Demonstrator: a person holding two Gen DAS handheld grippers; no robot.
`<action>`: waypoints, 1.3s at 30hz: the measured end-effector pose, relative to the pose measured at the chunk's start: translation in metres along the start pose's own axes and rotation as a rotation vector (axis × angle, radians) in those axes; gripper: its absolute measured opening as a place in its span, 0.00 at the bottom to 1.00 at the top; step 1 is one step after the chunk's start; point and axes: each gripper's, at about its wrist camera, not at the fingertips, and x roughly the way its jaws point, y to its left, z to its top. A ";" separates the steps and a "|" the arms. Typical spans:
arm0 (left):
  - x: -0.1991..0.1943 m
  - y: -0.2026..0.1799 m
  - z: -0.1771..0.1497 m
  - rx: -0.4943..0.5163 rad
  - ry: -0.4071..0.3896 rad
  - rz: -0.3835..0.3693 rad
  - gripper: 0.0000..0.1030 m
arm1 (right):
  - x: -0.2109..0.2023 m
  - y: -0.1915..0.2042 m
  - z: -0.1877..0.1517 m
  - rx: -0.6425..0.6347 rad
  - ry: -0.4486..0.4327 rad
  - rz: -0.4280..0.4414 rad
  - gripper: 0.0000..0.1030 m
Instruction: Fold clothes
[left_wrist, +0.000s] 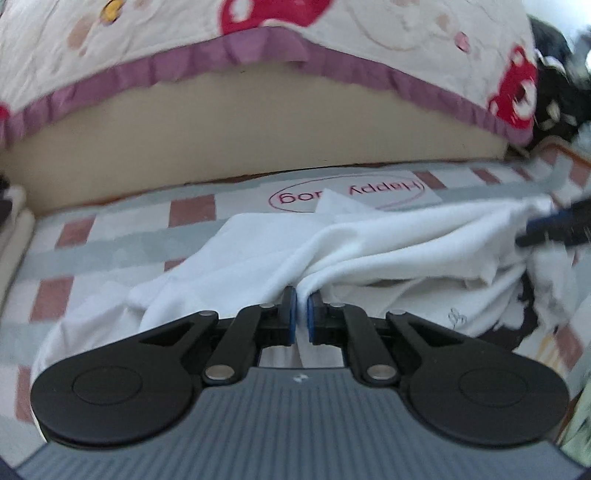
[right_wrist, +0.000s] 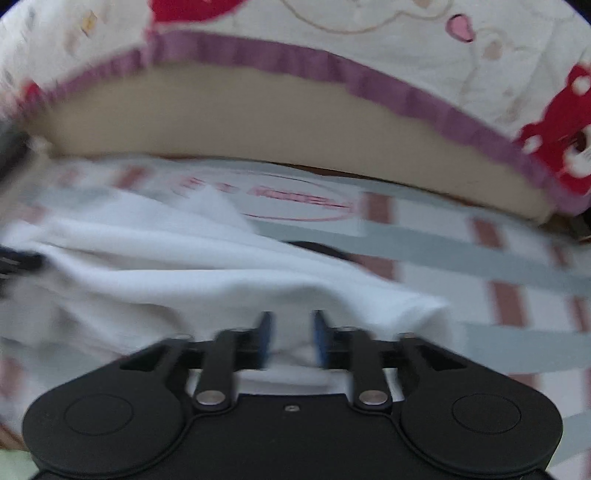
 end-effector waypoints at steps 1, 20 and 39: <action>-0.001 0.006 0.002 -0.032 0.001 -0.008 0.06 | -0.001 0.007 -0.001 -0.006 0.001 0.045 0.56; 0.015 0.000 -0.004 -0.032 0.112 -0.095 0.29 | 0.013 0.028 0.012 -0.119 -0.082 -0.060 0.12; -0.019 -0.020 0.000 0.270 -0.032 0.158 0.06 | 0.002 -0.030 0.027 0.075 -0.153 -0.041 0.11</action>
